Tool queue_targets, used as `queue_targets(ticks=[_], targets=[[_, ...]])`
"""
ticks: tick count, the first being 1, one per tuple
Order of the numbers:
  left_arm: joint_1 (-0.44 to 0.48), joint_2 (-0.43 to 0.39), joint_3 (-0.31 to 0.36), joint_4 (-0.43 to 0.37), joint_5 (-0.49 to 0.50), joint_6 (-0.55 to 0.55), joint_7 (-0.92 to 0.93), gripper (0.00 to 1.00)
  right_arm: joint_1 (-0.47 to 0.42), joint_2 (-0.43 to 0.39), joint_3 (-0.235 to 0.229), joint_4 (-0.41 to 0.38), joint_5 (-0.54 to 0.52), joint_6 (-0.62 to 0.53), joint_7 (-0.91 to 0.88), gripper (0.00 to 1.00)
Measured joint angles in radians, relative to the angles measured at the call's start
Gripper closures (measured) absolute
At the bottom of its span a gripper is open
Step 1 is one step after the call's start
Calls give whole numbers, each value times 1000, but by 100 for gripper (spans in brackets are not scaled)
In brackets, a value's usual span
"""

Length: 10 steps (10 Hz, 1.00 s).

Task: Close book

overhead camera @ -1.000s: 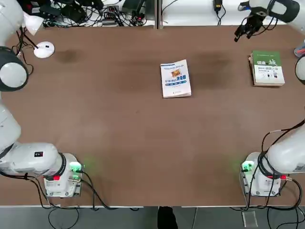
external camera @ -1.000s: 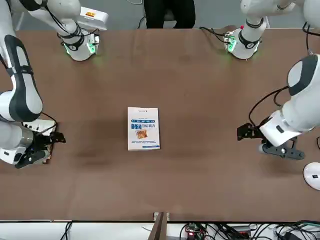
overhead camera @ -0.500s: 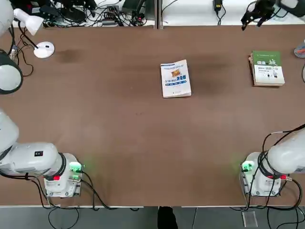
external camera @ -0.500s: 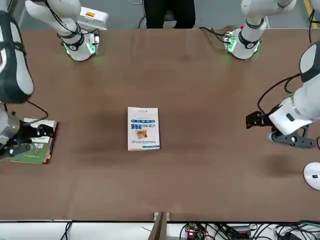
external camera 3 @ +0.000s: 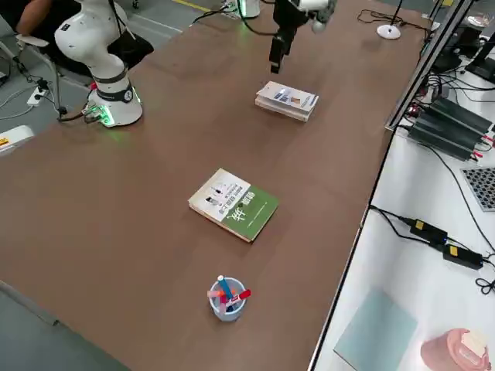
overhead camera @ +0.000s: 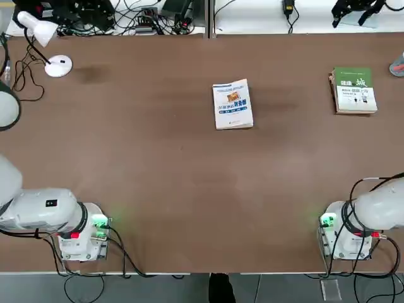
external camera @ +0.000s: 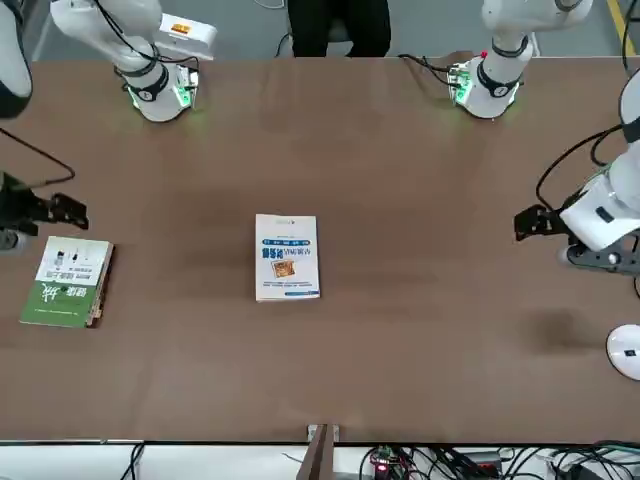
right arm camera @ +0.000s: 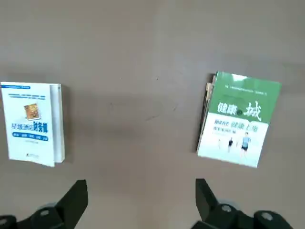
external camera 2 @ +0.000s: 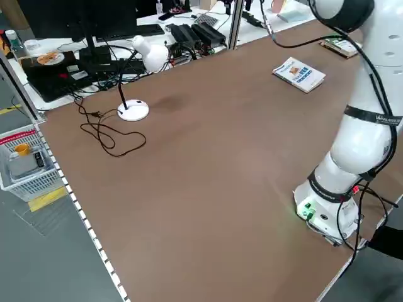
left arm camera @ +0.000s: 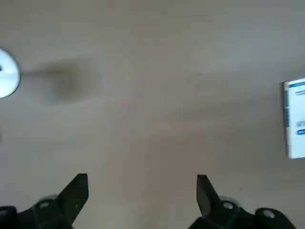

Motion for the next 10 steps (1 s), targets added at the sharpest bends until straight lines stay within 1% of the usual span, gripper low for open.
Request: queue_targets(ticks=[3, 5, 7, 8, 10], targets=[[-1, -127, 47, -134, -22, -2, 10, 0, 3, -72, -3, -44, -8, -20, 55, 0], [-1, -205, 70, -215, -34, 2, 17, 0, 3, -90, -7, -51, -11, -28, 81, 0], [-1, -272, 77, -286, -35, 16, 22, 0, 3, -98, -8, -51, -12, -26, 104, 0], [-1, -307, 79, -329, -35, 38, 23, 0, 3, -101, -8, -51, -12, -24, 110, 0], [-1, -390, 87, -443, -40, 109, 25, 0, 3, -101, -10, -52, -13, -14, 115, 0]])
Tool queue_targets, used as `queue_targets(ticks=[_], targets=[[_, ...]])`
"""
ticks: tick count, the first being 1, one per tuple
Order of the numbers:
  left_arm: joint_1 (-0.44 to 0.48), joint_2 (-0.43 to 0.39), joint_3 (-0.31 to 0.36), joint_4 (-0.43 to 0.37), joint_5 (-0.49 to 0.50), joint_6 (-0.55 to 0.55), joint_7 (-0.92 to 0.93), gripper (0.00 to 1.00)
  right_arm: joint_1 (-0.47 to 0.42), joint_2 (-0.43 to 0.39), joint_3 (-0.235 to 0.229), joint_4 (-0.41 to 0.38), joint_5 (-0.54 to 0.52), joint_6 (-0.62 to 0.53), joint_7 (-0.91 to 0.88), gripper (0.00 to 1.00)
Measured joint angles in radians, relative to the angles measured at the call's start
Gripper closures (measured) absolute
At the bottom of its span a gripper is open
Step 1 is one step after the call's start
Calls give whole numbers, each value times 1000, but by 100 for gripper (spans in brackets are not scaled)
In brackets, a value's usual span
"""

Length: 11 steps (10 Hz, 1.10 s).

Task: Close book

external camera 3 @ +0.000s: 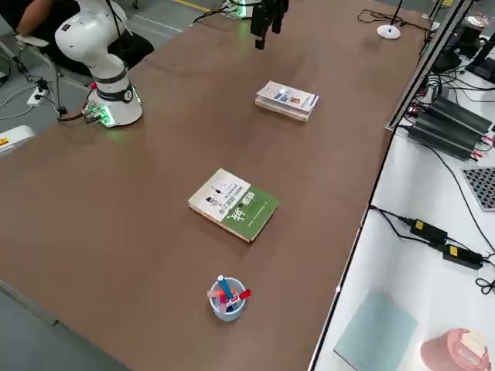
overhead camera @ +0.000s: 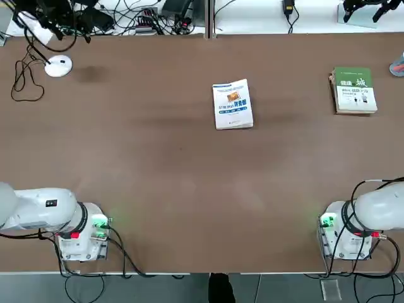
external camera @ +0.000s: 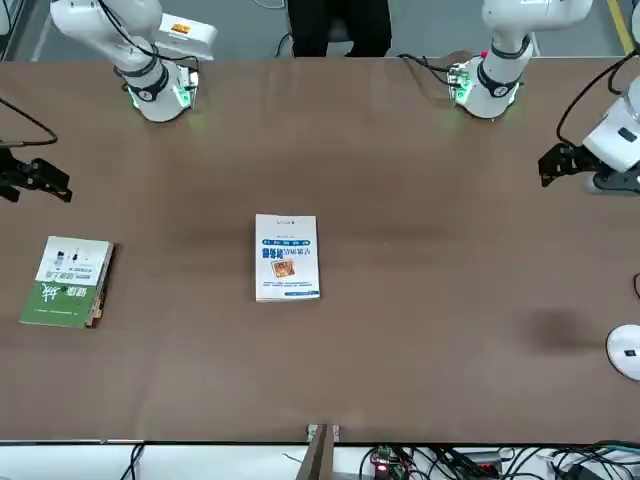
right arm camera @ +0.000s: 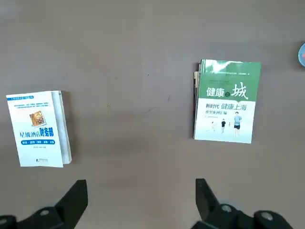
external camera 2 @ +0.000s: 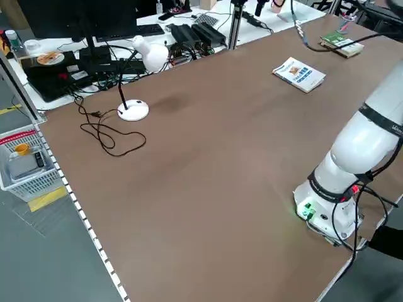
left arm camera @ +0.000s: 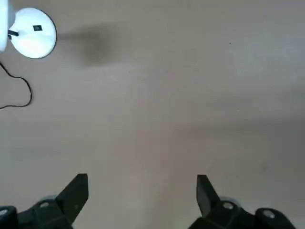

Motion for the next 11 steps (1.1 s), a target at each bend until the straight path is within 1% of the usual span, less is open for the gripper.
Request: queue_targets(ticks=[2, 3, 5, 8, 9, 11], targets=[[0, -90, 4, -122, -22, 66, 2, 0, -1, 0, -8, -4, -1, 6, 3, 0], [-1, -127, 4, -165, -27, 86, 2, 0, -2, 0, -15, -7, -2, 8, 4, 0], [-1, -164, 5, -199, -28, 102, 20, 0, -4, 0, -24, -16, -2, 22, 4, 0], [-1, -163, 28, -186, -28, 103, 84, 0, -8, 0, -27, -25, -2, 35, 4, 0], [0, -151, 38, -169, -28, 92, 91, 0, -11, 0, -27, -25, -2, 35, 4, 0], [0, -104, 48, -96, -28, 30, 97, 0, -16, 0, -27, -28, -2, 37, 5, 0]])
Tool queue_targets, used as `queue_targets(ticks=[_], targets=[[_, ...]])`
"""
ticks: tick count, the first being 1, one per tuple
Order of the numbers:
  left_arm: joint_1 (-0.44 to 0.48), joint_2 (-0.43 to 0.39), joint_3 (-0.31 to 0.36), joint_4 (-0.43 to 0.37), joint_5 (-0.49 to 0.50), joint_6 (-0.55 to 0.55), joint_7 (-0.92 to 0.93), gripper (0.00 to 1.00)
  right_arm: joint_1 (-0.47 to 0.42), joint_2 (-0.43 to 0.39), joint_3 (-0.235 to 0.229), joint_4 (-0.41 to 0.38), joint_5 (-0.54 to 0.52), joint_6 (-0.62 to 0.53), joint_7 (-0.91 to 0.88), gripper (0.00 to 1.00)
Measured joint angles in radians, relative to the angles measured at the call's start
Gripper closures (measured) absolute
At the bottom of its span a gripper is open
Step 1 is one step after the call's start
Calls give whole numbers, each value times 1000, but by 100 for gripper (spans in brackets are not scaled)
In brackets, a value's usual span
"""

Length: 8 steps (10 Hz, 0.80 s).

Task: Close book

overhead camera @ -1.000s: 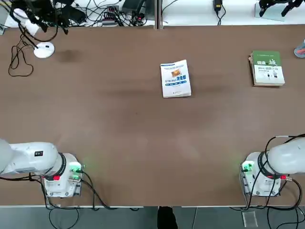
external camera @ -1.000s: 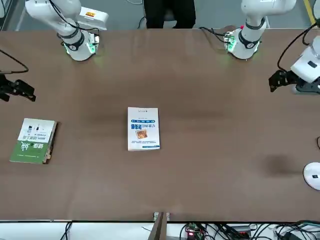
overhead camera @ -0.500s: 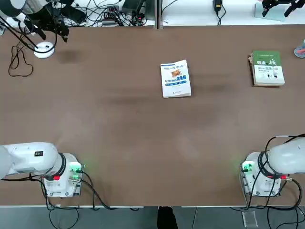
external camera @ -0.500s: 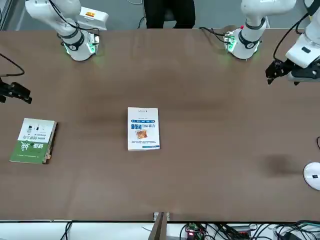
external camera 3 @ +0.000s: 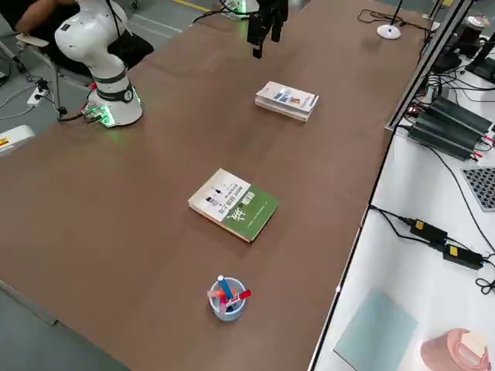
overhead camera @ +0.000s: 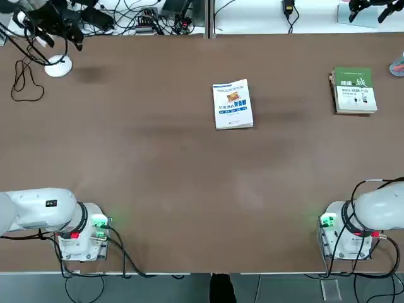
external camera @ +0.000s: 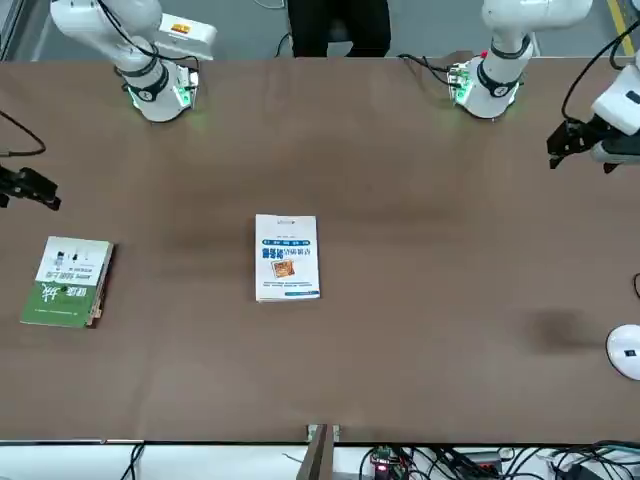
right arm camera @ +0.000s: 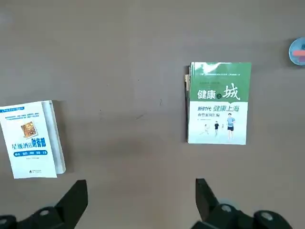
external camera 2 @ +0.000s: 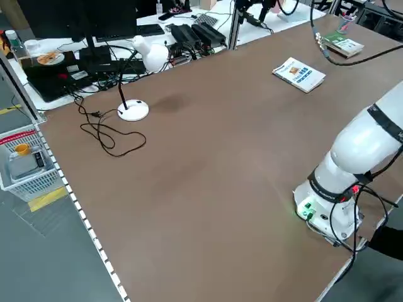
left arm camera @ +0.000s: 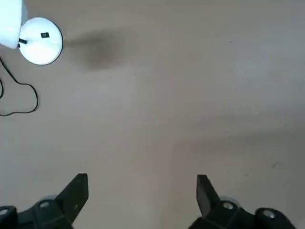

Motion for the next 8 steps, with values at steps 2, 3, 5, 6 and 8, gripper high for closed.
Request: queue_targets(ticks=[2, 3, 5, 6, 8], targets=[[0, 56, 3, 82, 0, -65, 2, 0, -2, 0, 0, -8, 0, 9, 0, 0], [1, 76, 8, 105, 0, -77, 2, 0, -3, 0, 0, -11, 0, 11, 0, 0], [2, 99, 19, 128, 0, -83, 1, 0, -4, 0, -3, -14, -1, 12, 0, 0], [3, 107, 26, 136, 0, -83, 1, 0, -4, 0, -4, -14, -2, 12, 0, 0], [4, 120, 41, 154, 0, -85, 1, 0, -4, 0, -5, -14, -3, 12, 0, 0]])
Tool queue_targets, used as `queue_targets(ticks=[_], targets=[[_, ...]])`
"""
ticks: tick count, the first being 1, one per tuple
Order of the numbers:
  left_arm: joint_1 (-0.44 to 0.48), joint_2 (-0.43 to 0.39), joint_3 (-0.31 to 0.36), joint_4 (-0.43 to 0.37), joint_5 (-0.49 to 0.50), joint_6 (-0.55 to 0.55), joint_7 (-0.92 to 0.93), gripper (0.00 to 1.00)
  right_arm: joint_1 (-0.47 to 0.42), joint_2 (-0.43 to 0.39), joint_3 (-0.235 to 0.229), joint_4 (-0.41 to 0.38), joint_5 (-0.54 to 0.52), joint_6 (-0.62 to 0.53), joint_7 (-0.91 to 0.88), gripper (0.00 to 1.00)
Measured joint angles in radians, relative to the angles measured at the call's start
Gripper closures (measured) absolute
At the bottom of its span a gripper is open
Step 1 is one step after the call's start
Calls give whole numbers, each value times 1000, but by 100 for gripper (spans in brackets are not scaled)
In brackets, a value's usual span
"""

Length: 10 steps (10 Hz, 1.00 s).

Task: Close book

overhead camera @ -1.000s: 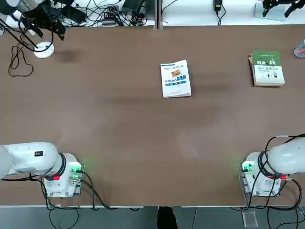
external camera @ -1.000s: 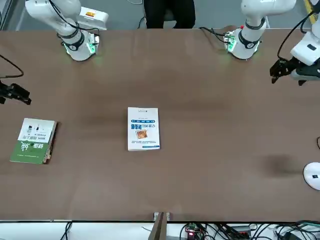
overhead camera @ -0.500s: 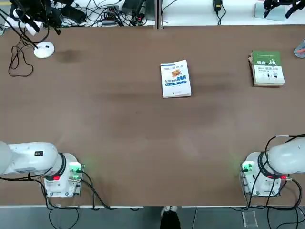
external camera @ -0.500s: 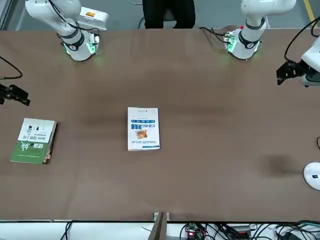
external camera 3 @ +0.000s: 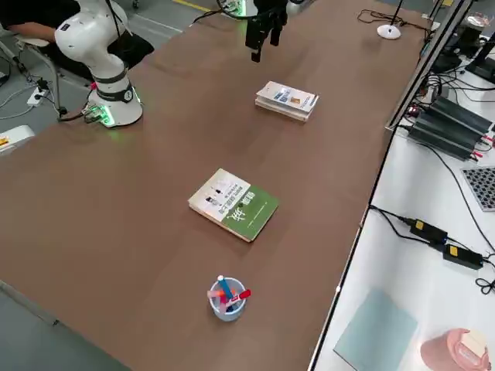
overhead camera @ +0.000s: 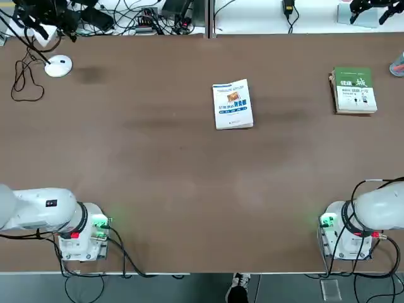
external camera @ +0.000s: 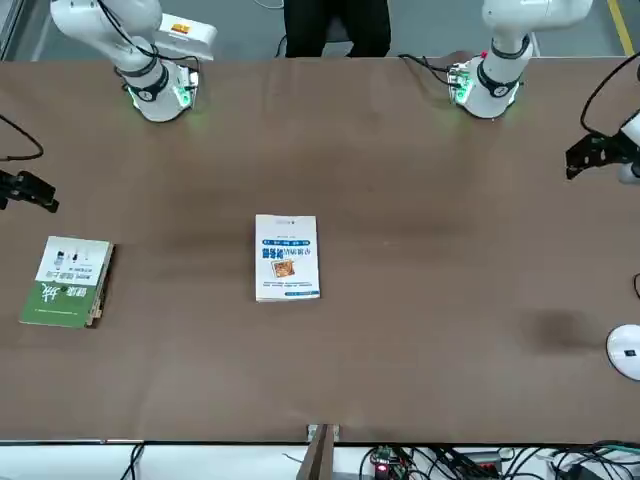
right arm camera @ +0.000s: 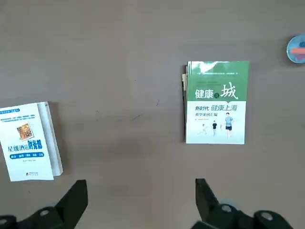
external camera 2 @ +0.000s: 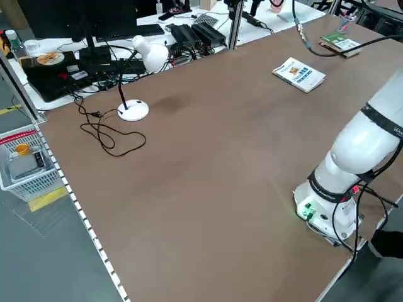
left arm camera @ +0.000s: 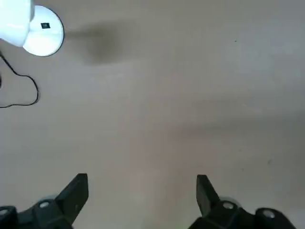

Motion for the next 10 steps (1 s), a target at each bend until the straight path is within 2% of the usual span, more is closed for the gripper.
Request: queue_targets(ticks=[10], targets=[[1, 20, 4, 18, 0, -23, 0, 0, 5, -9, 7, 17, -1, 2, 0, 0]])
